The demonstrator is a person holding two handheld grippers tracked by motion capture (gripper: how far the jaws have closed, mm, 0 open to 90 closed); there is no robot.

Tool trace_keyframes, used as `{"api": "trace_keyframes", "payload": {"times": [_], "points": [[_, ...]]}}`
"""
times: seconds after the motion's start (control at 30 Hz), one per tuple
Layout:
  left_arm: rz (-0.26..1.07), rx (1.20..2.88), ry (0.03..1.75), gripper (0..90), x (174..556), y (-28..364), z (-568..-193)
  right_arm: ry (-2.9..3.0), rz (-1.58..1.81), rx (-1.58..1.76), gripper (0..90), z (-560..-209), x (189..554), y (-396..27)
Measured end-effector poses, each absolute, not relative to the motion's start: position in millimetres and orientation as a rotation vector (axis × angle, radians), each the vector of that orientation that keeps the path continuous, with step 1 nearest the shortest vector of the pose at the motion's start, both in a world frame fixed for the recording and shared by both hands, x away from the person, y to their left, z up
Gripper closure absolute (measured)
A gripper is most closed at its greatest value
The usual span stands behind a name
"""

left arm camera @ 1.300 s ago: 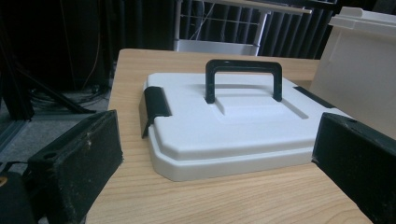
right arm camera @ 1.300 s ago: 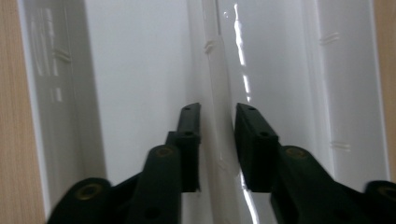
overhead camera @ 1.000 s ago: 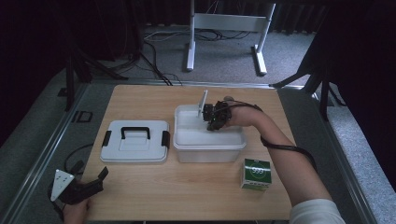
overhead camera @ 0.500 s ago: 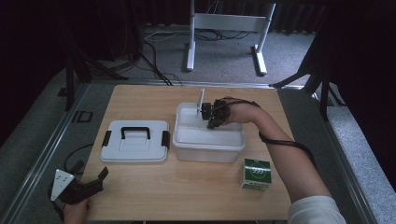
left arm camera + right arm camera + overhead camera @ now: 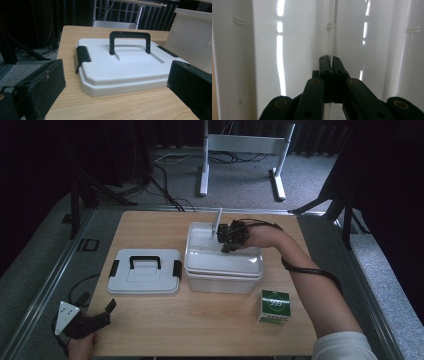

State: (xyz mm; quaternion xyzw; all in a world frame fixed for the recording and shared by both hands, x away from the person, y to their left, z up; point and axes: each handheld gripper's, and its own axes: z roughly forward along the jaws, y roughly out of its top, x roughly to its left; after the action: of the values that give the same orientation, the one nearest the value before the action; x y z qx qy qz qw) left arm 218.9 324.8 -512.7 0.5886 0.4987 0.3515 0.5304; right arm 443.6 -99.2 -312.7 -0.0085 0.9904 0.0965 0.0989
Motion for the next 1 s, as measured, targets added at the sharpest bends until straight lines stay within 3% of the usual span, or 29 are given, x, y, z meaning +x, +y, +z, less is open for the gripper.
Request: {"api": "trace_keyframes", "payload": {"times": [0.5,1.0], "points": [[0.84,1.405,1.194,1.5,219.0,324.7,-512.5,2.923,0.329,-0.102,89.1,-272.8,408.2,-96.0],[0.842,1.401,1.199,1.5,219.0,324.9,-512.6,2.956,0.397,-0.182,89.0,-286.6,352.0,-83.4]]}}
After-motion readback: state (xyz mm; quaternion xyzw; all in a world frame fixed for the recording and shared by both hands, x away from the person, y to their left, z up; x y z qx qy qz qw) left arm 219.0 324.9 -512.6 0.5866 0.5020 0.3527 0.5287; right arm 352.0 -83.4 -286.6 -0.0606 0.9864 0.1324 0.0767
